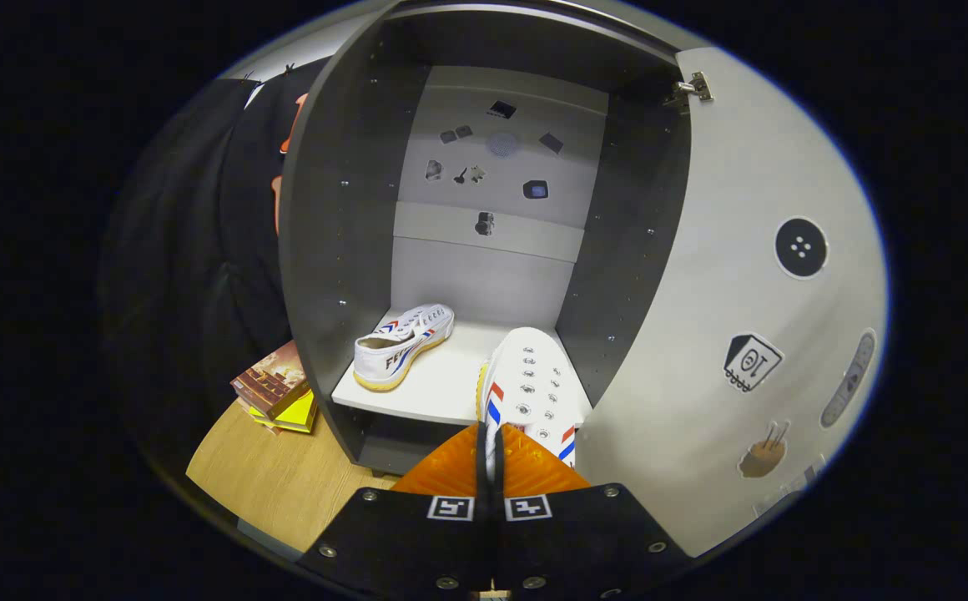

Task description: Open the shoe cabinet door, grab the shoes and put them into the shoe cabinet, then close the shoe cabinet door.

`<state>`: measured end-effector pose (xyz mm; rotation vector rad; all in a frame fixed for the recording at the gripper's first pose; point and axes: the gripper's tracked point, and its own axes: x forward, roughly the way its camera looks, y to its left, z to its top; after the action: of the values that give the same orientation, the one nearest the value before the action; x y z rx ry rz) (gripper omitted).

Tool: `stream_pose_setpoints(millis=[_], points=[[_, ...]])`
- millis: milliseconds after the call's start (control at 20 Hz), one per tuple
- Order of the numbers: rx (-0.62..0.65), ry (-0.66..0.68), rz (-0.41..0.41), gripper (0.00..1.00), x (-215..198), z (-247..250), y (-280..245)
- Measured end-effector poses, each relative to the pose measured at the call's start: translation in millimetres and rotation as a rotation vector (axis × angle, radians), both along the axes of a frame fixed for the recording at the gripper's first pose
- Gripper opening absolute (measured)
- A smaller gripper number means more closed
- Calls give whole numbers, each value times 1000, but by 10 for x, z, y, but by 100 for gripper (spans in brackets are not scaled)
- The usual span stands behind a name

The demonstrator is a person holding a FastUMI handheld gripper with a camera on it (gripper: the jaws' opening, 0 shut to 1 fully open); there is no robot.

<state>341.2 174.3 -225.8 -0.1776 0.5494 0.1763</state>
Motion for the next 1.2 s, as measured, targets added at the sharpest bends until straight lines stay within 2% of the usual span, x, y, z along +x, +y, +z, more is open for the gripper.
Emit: stream_pose_setpoints(millis=[350,650,950,1050,1100,1200], points=[[2,0,-20,0,1048,-272,-13],[-55,-22,-7,0,1829,-644,84],[-52,11,16,0,2069,-989,288],[-40,8,3,4,2050,-995,287],[-37,-22,-7,11,2049,-921,285],[-50,-88,-20,17,1996,-663,211]])
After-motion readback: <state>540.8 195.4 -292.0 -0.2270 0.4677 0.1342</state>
